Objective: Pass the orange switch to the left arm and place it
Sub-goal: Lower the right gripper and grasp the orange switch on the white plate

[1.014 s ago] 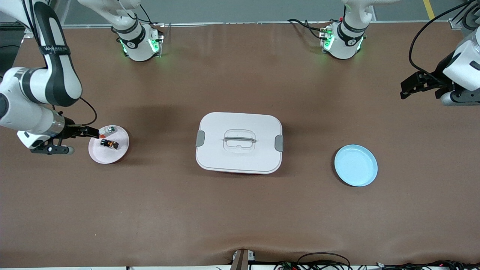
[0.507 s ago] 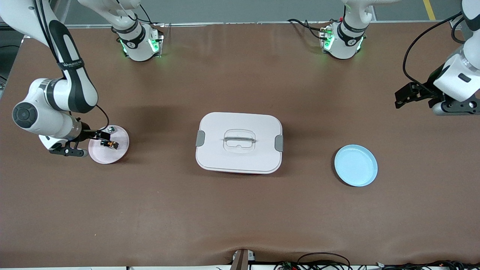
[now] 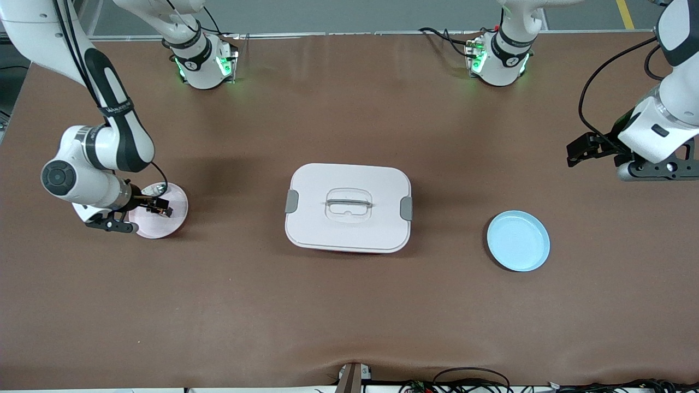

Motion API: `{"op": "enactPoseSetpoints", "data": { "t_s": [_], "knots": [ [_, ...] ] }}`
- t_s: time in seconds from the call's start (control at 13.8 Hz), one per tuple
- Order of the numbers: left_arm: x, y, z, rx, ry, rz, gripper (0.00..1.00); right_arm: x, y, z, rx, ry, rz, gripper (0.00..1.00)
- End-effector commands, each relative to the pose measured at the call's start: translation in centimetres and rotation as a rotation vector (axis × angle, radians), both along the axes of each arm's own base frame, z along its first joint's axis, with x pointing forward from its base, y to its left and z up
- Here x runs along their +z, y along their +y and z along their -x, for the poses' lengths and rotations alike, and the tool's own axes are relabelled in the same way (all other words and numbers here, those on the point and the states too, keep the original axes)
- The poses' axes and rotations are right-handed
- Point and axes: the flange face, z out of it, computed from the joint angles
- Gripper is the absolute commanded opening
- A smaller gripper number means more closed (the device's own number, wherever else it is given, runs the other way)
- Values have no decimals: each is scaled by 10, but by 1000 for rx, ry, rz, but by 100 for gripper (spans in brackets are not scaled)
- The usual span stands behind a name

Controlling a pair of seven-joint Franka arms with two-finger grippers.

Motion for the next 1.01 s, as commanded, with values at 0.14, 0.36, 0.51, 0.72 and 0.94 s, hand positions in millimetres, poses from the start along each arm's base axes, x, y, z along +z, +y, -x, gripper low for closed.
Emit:
{"op": "enactPoseSetpoints", "data": {
  "t_s": [0.14, 0.36, 0.51, 0.72, 0.94],
  "knots": [
    [0, -5, -2, -25, -17, -8, 100, -13, 5, 0, -110, -18, 30, 100],
    [-3, -5, -3, -25, -14, -7, 100, -19, 8, 2, -127, -11, 33, 100],
    [-4, -5, -4, -25, -14, -5, 100, -20, 8, 0, -129, -20, 33, 100],
    [-7, -5, -6, -25, -12, -5, 100, -24, 5, -1, -116, -28, 40, 100],
    [-9, -8, -6, -31, -13, -4, 100, -25, 2, -1, -94, -26, 58, 100]
  ]
}}
